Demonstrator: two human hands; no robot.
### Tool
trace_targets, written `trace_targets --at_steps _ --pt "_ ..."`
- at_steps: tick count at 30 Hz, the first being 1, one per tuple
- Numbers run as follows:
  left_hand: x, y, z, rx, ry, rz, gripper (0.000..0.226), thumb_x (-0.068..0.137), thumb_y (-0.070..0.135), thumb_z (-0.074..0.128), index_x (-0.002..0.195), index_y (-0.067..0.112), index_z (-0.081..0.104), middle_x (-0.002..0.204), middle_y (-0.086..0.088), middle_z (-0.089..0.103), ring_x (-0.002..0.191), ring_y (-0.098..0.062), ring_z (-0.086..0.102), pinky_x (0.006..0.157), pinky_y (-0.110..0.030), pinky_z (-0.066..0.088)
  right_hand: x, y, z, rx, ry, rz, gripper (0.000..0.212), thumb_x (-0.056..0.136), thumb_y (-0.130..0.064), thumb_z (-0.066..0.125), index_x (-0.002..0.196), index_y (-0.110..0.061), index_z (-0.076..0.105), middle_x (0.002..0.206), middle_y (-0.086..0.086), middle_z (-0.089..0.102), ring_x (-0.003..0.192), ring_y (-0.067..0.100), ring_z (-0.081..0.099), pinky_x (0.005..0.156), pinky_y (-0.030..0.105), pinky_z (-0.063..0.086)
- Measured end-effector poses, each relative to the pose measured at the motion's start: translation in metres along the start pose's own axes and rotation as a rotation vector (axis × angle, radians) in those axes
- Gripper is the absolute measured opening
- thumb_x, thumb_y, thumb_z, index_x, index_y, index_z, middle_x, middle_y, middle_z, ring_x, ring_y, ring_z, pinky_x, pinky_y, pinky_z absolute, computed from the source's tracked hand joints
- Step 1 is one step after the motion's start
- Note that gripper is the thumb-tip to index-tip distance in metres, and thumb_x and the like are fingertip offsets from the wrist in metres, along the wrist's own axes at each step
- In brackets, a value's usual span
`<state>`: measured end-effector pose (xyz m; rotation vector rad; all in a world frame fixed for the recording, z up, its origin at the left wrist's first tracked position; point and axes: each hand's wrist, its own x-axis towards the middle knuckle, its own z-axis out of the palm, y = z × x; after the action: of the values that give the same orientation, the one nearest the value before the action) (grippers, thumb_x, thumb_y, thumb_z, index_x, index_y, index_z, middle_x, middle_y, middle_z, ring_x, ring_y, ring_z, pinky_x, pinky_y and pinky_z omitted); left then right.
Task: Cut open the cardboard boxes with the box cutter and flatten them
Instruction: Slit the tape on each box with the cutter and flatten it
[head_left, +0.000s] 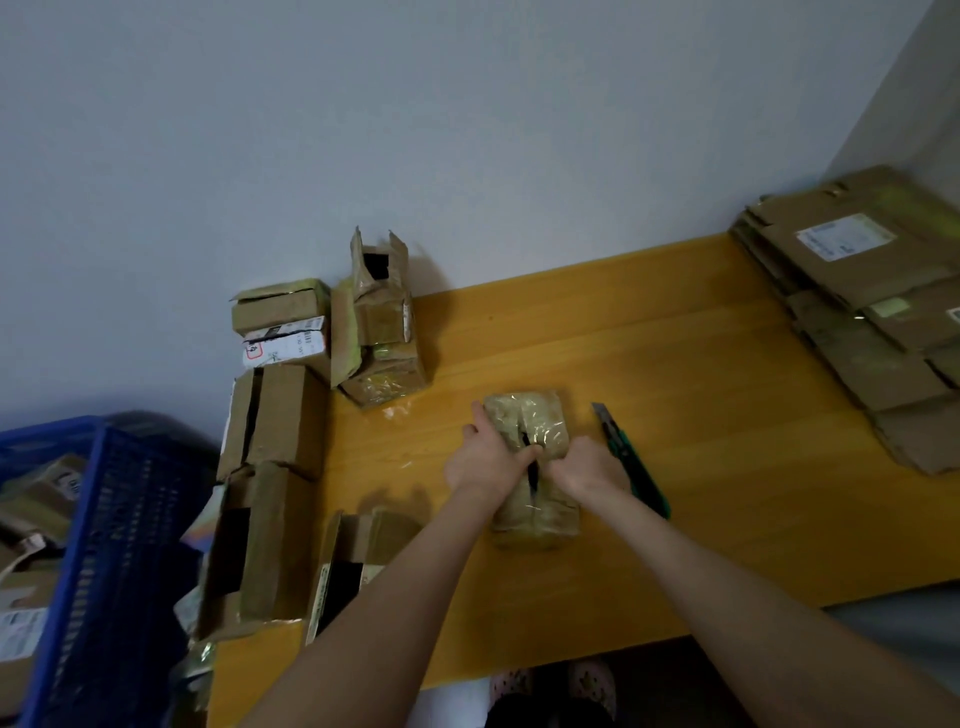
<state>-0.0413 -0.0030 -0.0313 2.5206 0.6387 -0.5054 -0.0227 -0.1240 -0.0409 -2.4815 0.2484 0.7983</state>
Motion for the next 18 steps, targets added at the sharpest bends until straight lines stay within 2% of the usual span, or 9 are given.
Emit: trace_targets --at_steps 2,4,6,9,12,16,18 --pt "0.001 0.004 0.003 0.077 0.016 0.002 0.104 0.083 0.059 0.064 0.153 0.016 -0.001 0.144 -0.009 0.039 0.116 -0.034 0.057 0.081 -0.04 0.046 -0.001 0.001 0.003 -0.104 0.099 -0.012 0.032 0.089 -0.041 0.059 0.068 -0.017 0.053 0.074 0.001 0.06 0.071 0.023 0.062 0.058 0.027 0.048" --pt "0.002 0.006 0.003 0.134 0.022 -0.005 0.107 0.083 0.057 0.066 0.153 0.015 -0.002 0.144 -0.009 0.038 0.116 -0.033 0.058 0.076 -0.038 0.045 0.0 0.003 0.003 -0.103 0.09 -0.022 0.033 0.089 -0.039 0.06 0.066 -0.017 0.052 0.07 0.0 0.059 0.068 0.022 0.061 0.052 0.024 0.041" --pt "0.004 0.009 0.002 0.158 0.011 -0.018 0.107 0.084 0.051 0.067 0.153 0.011 -0.004 0.146 -0.011 0.035 0.117 -0.032 0.056 0.079 -0.038 0.047 0.001 0.005 0.002 -0.091 0.064 -0.031 0.032 0.088 -0.037 0.06 0.065 -0.017 0.052 0.07 0.001 0.059 0.068 0.022 0.062 0.051 0.024 0.039" --pt "0.006 0.018 -0.002 0.178 -0.029 -0.044 0.103 0.087 0.039 0.067 0.152 0.0 -0.003 0.147 -0.014 0.031 0.124 -0.031 0.051 0.087 -0.038 0.047 0.0 0.005 0.003 -0.096 0.056 -0.047 0.033 0.089 -0.035 0.058 0.063 -0.017 0.048 0.074 0.003 0.059 0.078 0.027 0.066 0.056 0.027 0.042" --pt "0.013 0.022 -0.013 0.145 -0.096 -0.031 0.085 0.088 0.032 0.065 0.145 -0.007 0.017 0.14 -0.016 0.041 0.124 -0.031 0.05 0.09 -0.036 0.047 0.0 0.005 0.003 -0.082 0.031 -0.054 0.033 0.09 -0.038 0.058 0.067 -0.017 0.05 0.081 0.004 0.061 0.084 0.028 0.066 0.063 0.03 0.047" --pt "0.012 0.021 -0.033 0.098 -0.244 0.075 0.037 0.094 0.017 0.05 0.12 -0.009 0.053 0.124 -0.024 0.056 0.094 -0.037 0.061 0.07 -0.035 0.053 -0.001 0.007 0.0 -0.057 0.009 -0.077 0.029 0.092 -0.04 0.058 0.078 -0.015 0.052 0.085 0.004 0.062 0.088 0.028 0.066 0.07 0.033 0.05" --pt "0.008 0.016 -0.038 0.033 -0.213 0.068 0.027 0.094 0.01 0.046 0.111 -0.006 0.059 0.115 -0.022 0.061 0.093 -0.036 0.062 0.07 -0.036 0.054 -0.001 0.009 -0.002 -0.054 -0.005 -0.088 0.027 0.092 -0.04 0.058 0.081 -0.016 0.053 0.087 0.003 0.062 0.088 0.026 0.065 0.073 0.034 0.052"
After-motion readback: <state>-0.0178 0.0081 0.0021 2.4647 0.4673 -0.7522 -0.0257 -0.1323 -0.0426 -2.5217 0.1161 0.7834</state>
